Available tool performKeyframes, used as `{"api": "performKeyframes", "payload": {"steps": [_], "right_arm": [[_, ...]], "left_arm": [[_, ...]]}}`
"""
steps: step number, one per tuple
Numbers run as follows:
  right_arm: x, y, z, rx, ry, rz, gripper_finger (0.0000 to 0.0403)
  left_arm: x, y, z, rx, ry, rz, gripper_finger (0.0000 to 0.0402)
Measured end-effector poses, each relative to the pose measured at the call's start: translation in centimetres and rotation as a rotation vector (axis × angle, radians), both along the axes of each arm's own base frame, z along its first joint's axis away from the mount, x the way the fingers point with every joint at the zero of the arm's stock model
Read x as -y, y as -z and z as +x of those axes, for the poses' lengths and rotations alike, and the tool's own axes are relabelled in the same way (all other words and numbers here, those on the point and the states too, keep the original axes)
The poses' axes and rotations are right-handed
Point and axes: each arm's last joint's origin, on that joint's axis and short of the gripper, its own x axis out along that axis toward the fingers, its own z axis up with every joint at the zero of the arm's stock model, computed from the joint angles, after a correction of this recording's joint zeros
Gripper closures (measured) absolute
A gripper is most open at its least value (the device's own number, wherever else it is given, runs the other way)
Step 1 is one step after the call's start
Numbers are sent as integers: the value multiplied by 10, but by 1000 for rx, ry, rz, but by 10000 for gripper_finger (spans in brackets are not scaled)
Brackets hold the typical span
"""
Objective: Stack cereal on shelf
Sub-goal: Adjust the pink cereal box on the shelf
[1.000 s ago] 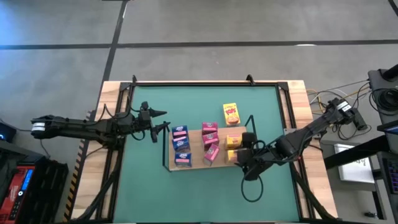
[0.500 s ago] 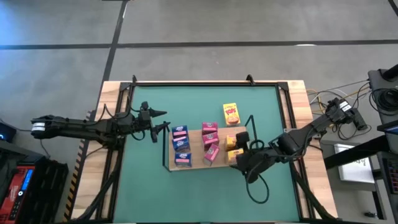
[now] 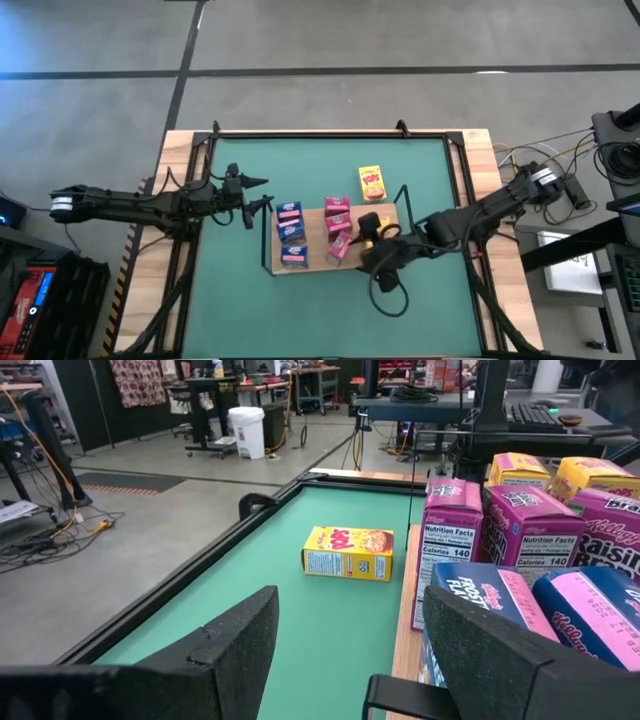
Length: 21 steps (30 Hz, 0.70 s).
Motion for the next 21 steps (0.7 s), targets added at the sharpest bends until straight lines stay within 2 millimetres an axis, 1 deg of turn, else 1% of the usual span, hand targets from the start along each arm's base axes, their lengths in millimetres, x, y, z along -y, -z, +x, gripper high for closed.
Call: {"api": "performKeyframes", "payload": {"steps": [8,13,17,21], "right_arm": [[-1,8,21,-32,-53,-46,110],[-3,17,36,-63,-76,-95,110],[-2,15,45,-74,-78,-113,110],[2,19,52,-129,-64,-128,110]], "left_arm": [[0,0,1,3,0,0,168],[0,0,1,3,0,0,168],[0,0,1,3,0,0,168],[0,0,1,5,0,0,168]]}}
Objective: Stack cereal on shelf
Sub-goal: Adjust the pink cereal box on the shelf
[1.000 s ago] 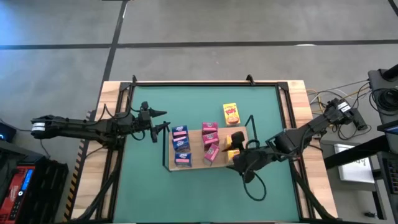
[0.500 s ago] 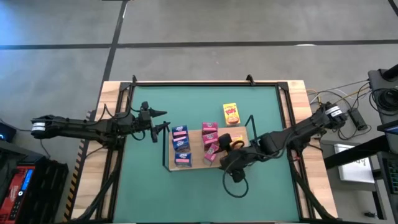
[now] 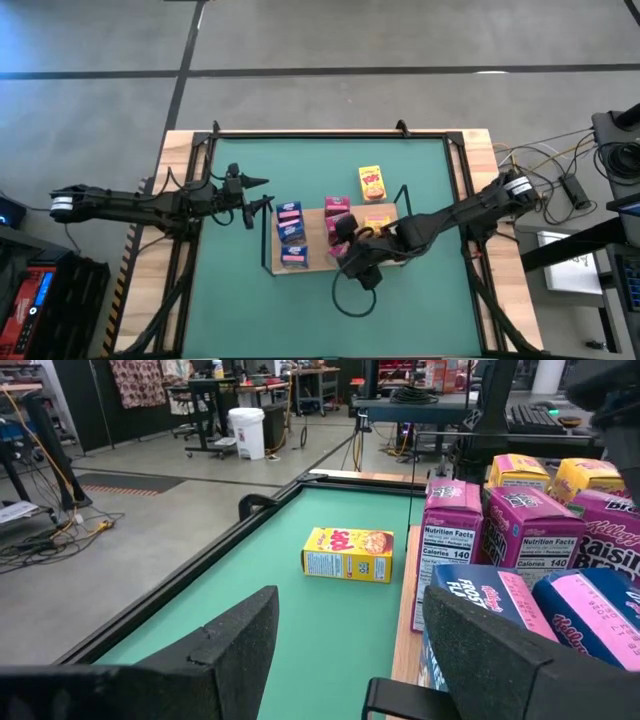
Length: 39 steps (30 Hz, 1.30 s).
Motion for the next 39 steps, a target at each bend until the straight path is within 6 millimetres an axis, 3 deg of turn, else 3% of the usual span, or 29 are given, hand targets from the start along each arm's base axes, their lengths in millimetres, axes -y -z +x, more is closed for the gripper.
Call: {"api": "performKeyframes", "payload": {"steps": [21,39], "right_arm": [[14,6,10,-119,-2,13,112],[16,3,12,-101,75,81,166]], "left_arm": [[0,-1,0,8,0,1,168],[0,-1,0,10,1,1,168]]}}
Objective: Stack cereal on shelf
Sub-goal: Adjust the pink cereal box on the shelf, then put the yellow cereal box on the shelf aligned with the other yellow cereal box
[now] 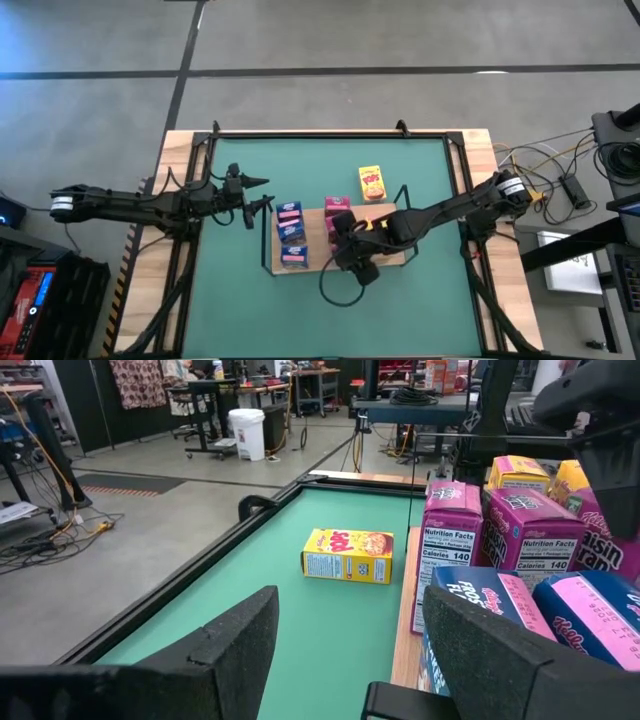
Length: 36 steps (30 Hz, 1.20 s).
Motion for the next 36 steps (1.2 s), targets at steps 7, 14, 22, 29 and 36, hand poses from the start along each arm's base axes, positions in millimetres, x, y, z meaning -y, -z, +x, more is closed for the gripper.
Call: {"api": "performKeyframes", "payload": {"steps": [7,14,22,29,36], "right_arm": [[1,-3,4,41,71,60,170],[6,-5,8,73,181,134,170],[6,-7,11,113,182,148,170],[6,-12,10,138,195,169,170],[8,-35,-3,194,184,187,170]], "left_arm": [[0,0,0,1,0,0,168],[0,0,0,1,-1,0,168],[0,0,0,1,-1,0,168],[0,0,0,1,-1,0,168],[0,0,0,2,-1,0,168]]}}
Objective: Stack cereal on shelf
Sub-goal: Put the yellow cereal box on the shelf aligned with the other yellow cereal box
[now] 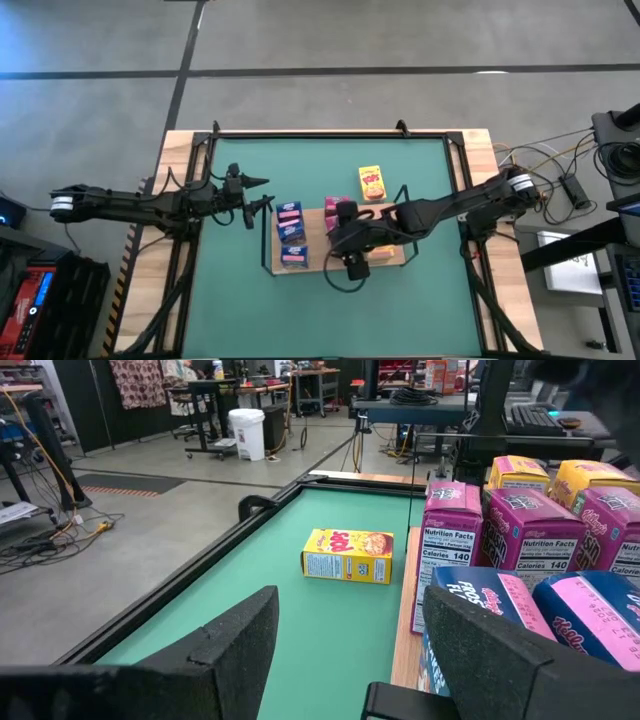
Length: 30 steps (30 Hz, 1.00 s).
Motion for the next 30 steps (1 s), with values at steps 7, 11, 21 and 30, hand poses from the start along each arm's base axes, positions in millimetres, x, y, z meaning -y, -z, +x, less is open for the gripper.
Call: {"api": "performKeyframes", "payload": {"steps": [7,11,21,30], "right_arm": [[5,-18,-21,-17,-4,-5,170],[16,-31,-39,-43,15,-10,170],[78,-53,-72,-75,363,-6,170],[156,-57,-91,2,958,167,170]], "left_arm": [[0,0,0,0,0,0,168],[0,0,0,2,0,0,168],[0,0,2,-1,0,-1,168],[0,1,2,-4,0,-1,168]]}}
